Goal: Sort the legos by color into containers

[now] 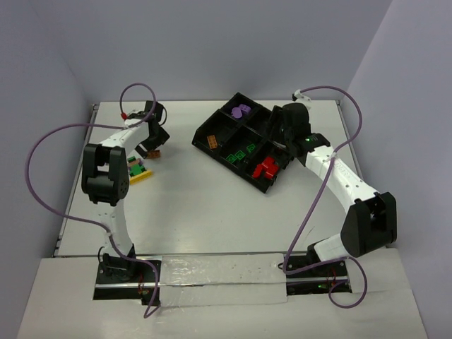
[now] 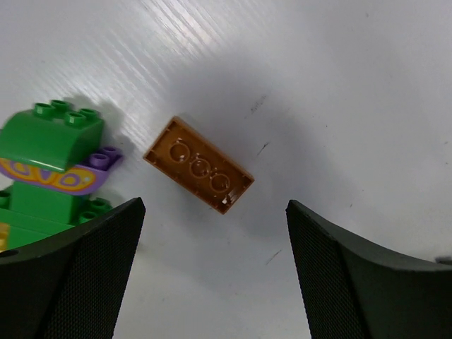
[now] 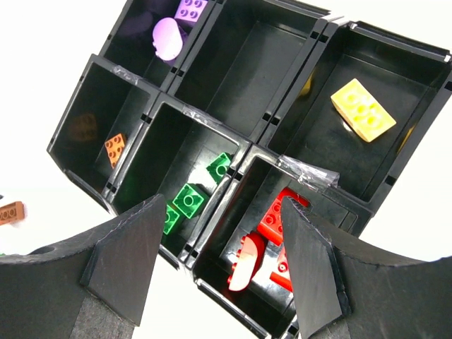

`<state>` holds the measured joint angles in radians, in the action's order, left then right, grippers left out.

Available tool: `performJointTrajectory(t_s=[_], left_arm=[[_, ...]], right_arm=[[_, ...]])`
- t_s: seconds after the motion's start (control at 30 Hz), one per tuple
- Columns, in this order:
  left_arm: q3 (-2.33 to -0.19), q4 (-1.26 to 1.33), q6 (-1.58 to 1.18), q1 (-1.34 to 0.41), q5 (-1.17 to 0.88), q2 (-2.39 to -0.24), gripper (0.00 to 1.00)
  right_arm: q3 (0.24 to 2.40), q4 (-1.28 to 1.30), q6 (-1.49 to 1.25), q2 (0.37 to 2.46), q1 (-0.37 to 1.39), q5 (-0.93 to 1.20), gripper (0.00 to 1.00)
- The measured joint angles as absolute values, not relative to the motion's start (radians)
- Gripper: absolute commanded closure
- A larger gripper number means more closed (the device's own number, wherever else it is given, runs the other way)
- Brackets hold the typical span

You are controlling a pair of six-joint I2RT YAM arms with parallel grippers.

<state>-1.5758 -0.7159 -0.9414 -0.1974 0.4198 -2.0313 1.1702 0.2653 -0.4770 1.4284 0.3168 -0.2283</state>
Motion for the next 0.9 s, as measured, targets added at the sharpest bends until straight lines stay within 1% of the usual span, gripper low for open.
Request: performJointTrajectory(t_s=[0.17, 0.43, 0.67, 0.77, 0.83, 0.9], left_arm=[[-1.626, -0.754, -1.002, -0.212, 0.415, -2.095, 0.10], [-1.649, -0.785, -1.104, -0.212, 0.415, -2.121, 0.09], [-1.708, -0.809, -1.160, -0.206, 0.415, -2.194, 0.15], [-1.735, -0.822, -1.171, -0.202, 0.415, -2.211, 0.21], [-1.740, -0.823, -1.175, -0.199, 0.415, -2.215, 0.33], [-1.749, -0.827, -1.175, -0.196, 0.415, -2.221, 0.41]], right_arm=[[1.169, 0.272, -0.473, 1.420, 0.317, -0.229, 0.27], [1.169, 0.279, -0.460, 1.415, 0.317, -0.229, 0.27], [1.169, 0.285, -0.451, 1.415, 0.317, -0.229, 0.27], [1.169, 0.288, -0.448, 1.415, 0.317, -0.229, 0.27], [1.169, 0.292, -0.447, 1.415, 0.317, -0.230, 0.27], [1.169, 0.294, -0.447, 1.415, 0.317, -0.230, 0.27]])
